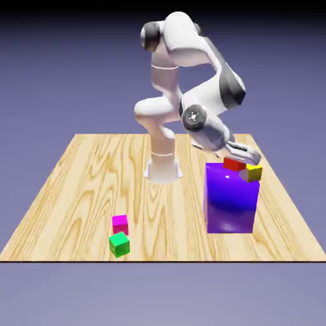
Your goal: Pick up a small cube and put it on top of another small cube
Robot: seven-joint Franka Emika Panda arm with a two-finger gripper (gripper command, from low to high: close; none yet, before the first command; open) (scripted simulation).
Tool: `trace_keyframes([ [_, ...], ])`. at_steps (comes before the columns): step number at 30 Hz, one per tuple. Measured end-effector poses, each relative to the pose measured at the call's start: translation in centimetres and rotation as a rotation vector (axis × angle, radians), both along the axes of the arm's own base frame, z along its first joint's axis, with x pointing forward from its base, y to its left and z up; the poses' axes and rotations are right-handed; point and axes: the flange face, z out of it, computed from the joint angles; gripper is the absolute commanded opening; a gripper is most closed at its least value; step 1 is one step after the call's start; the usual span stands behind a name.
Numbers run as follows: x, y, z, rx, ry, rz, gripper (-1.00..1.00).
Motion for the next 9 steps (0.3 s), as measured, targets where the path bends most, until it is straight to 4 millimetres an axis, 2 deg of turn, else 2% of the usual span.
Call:
trace_keyframes([
  [1,-0.7,0.4,-0.3,-0.003,0.032,-0.013,-1.00],
  [3,-0.5,-0.6,-1.0,-0.009,0.048,-0.035,-1.00],
  [5,-2.9,2.6,-4.1,-0.008,0.049,-0.006,-1.00],
  [6,-3.5,2.9,-5.7,-0.009,0.048,-0.020,-1.00],
  [7,-3.4,2.6,-5.9,-0.009,0.048,-0.029,1.00],
  [9,-3.5,2.7,-5.9,-0.010,0.049,-0.025,1.00],
])
